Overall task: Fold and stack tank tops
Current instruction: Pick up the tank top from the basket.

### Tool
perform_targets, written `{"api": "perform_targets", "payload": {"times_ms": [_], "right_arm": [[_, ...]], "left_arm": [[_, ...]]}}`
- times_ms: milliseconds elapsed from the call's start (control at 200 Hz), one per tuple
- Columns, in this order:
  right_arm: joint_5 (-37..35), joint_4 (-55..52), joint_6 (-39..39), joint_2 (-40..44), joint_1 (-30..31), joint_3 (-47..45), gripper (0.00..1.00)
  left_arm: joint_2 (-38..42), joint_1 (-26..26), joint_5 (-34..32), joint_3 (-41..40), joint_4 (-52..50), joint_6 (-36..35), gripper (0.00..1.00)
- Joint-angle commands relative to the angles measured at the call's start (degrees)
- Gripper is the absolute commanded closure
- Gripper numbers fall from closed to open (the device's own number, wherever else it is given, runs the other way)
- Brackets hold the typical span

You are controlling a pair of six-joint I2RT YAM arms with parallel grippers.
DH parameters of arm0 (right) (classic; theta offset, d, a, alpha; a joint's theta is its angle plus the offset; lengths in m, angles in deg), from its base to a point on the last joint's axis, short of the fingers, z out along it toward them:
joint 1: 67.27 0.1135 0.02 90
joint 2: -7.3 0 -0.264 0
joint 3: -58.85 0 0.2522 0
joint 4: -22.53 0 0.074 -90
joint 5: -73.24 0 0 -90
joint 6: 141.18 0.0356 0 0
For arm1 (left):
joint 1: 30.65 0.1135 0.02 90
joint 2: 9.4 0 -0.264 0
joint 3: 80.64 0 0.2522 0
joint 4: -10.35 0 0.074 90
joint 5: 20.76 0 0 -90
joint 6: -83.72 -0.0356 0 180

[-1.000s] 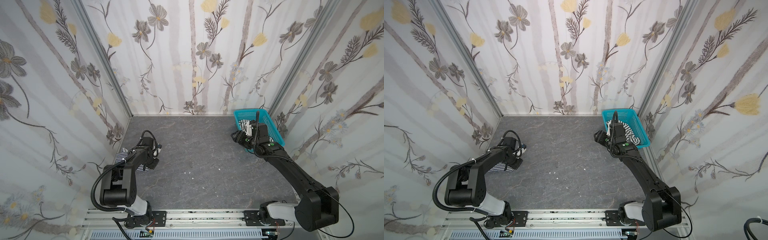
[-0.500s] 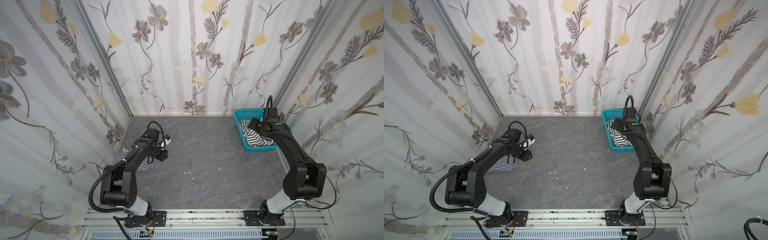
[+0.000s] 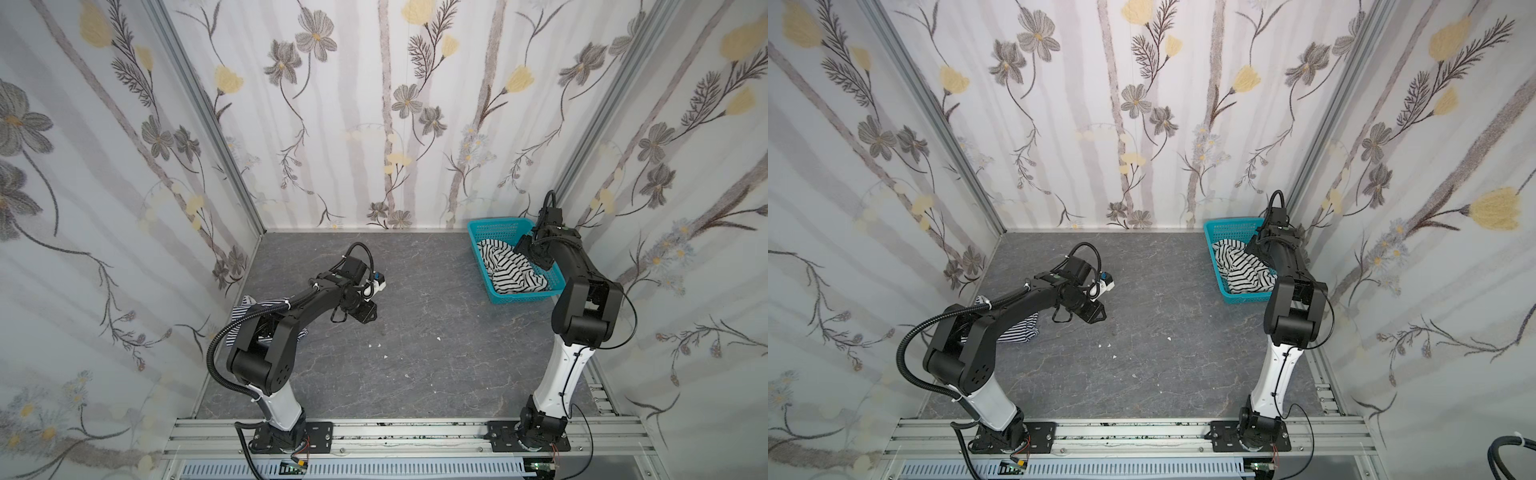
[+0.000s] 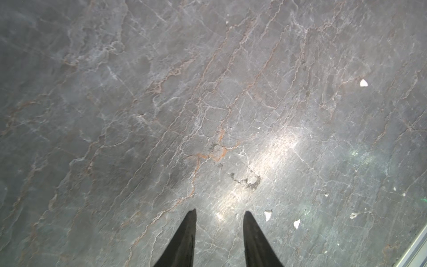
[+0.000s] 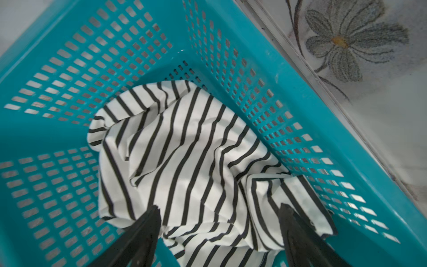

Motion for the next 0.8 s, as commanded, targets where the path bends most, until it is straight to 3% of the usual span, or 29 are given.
{"api": "perform_targets", "payload": {"times_ms": [0, 160, 360, 465, 560, 655, 795], "right_arm": [[-4.59, -2.82, -2.04, -2.62, -0.82, 0.99, 0.18], [-3.54, -3.43, -3.20, -4.54, -0.79, -0.92, 0.19], [-2.07, -0.42, -3.09, -2.66, 0.47, -6.19, 0.29], [-1.22, 0.70, -3.18, -1.87, 0.66, -8.19, 0.48], [1.27, 2.81, -3.18, 0.01, 0.66, -10.33, 0.78], [4.22, 4.78, -2.77, 2.78, 0.74, -11.63, 0.99], [9.16, 6.18, -1.38, 7.76, 0.83, -11.58, 1.00]], "left_arm": [[-0.09, -0.10, -0.35, -0.64, 1.44, 0.62, 0.64], [0.18, -0.10, -0.56, -1.37, 2.26, 0.80, 0.63], [-0.21, -0.17, -0.65, -1.22, 3.17, 1.19, 0.63], [-0.64, -0.14, -0.70, -1.06, 3.43, 1.41, 0.63], [-0.61, -0.19, -0.76, -1.39, 3.52, 1.50, 0.63], [-0.46, -0.18, -1.04, -1.85, 3.87, 1.50, 0.63], [-0.62, -0.15, -1.27, -2.20, 4.38, 1.66, 0.63]]}}
